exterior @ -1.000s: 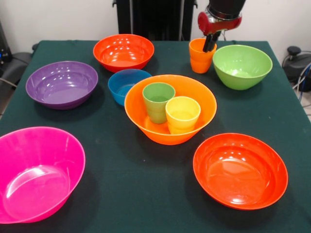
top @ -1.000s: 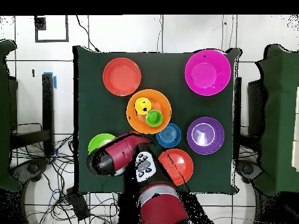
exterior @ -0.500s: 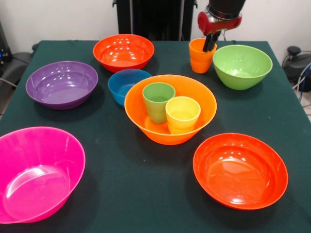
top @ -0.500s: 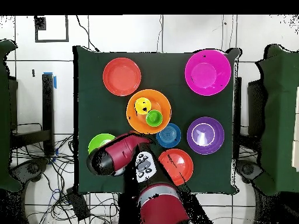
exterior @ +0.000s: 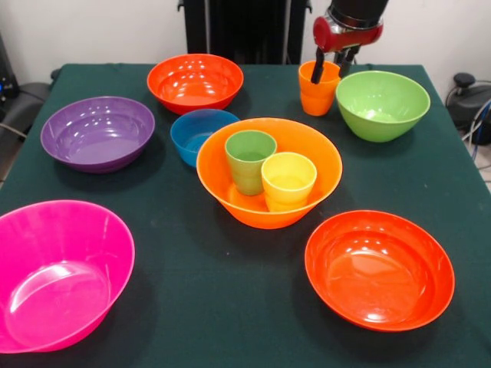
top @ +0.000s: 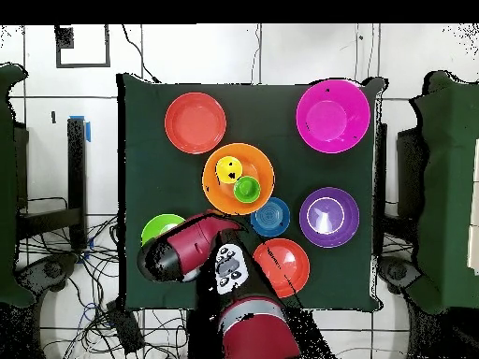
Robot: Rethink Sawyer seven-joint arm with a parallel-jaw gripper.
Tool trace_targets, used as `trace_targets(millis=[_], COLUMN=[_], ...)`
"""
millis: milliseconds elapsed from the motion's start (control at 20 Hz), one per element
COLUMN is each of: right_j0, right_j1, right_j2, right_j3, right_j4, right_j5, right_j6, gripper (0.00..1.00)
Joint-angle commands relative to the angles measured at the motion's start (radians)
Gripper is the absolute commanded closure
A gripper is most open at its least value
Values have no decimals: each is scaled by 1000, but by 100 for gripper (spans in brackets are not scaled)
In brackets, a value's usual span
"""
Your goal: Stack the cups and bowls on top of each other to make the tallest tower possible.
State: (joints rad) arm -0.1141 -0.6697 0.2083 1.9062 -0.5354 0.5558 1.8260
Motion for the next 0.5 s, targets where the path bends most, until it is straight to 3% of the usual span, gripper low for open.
trace_targets(millis=[50,300,500], right_j0=[19,7,3], right_j1=[8,22,4], right_j2=[16,27,40], right_j3=[-40,-34,-26], right_j4=[-18,-15,6], right_j5=[69,53,97], right_j6=[12,5,-12], gripper=[0,0,0])
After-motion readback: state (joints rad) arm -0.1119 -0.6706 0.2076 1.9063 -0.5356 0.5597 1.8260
